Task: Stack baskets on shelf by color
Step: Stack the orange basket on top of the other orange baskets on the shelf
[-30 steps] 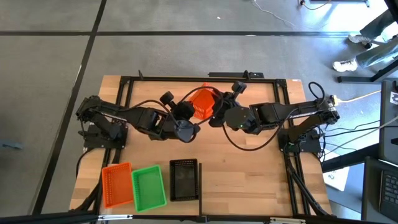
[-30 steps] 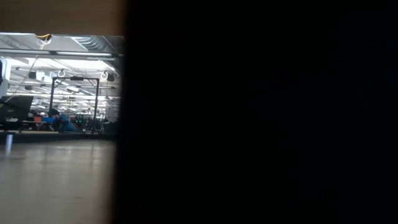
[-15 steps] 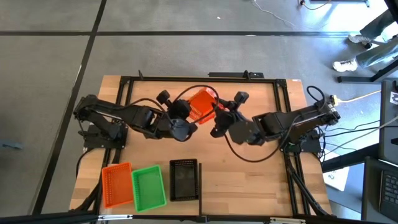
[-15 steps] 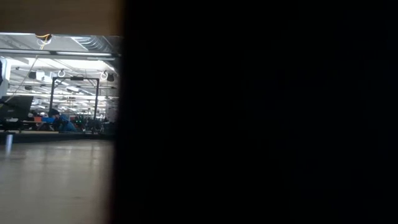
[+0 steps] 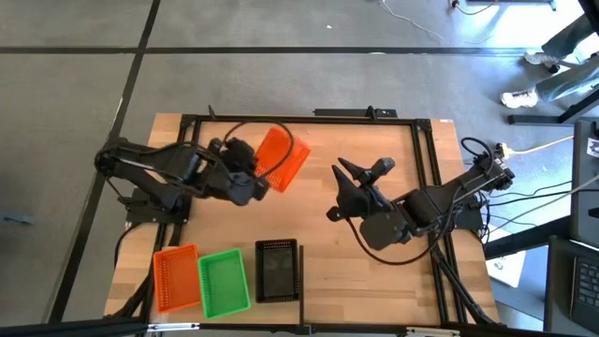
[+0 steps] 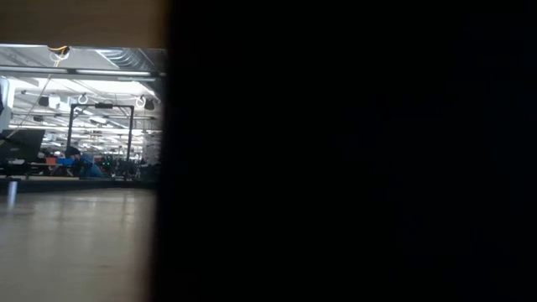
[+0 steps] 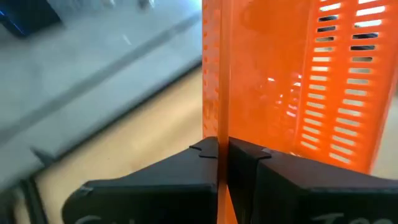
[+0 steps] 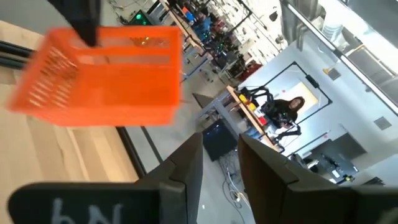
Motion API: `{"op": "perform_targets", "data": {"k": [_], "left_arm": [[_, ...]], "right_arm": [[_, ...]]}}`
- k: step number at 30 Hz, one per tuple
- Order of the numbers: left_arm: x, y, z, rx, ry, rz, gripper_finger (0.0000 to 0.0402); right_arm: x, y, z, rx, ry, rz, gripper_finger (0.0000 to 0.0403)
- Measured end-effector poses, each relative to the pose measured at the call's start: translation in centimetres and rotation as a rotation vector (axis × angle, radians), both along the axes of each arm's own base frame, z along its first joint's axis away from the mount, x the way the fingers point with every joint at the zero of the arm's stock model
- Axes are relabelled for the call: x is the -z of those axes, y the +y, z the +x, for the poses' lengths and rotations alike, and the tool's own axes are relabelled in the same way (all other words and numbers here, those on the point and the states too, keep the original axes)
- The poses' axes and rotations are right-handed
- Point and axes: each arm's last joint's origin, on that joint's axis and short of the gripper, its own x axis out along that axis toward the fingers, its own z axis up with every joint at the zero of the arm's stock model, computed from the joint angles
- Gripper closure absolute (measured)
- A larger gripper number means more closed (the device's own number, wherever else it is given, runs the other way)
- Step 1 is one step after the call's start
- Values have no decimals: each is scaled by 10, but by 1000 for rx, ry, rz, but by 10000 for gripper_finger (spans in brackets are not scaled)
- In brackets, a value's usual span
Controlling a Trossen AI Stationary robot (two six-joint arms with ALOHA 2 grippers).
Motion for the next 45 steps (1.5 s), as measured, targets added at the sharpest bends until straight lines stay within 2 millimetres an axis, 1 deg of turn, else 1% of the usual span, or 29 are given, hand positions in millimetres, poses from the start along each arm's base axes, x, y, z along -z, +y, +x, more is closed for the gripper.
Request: {"op": "perform_targets", "data": {"k": [3, 5, 9, 14, 20, 24, 28, 32, 35, 38, 42, 45], "left_arm": [[0, 0, -16, 3, 17, -160, 401], [-1, -1, -31, 17, 58, -257, 401], [-11, -2, -63, 78, 88, -404, 401], [-30, 5, -106, 148, -1, -565, 401], [-45, 14, -154, 337, -52, -667, 401], [-49, 18, -175, 489, -41, -650, 402], [-51, 20, -185, 632, -6, -599, 401], [-51, 18, -187, 796, 59, -559, 401], [-50, 15, -187, 917, 105, -539, 401], [-50, 10, -184, 1089, 164, -497, 401], [-49, 4, -181, 1335, 223, -393, 401], [-48, 2, -178, 1471, 247, -254, 401]], "right_arm": [[0, 3, -2, -7, -1, -2, 297], [0, 4, -2, -10, -1, -2, 297], [0, 5, -2, -11, -1, -2, 297], [0, 5, -2, -11, -4, -1, 297], [0, 4, -2, -11, -4, 0, 297], [0, 4, -2, -11, -5, 0, 297], [-1, 5, -2, -11, -20, 10, 297], [-2, 5, -2, -17, -23, 15, 297], [-1, 6, 0, -80, -7, 44, 297], [0, 7, 1, -143, 5, 78, 297], [0, 7, 1, -150, -50, 136, 297], [0, 6, 2, -139, -88, 168, 297]]}}
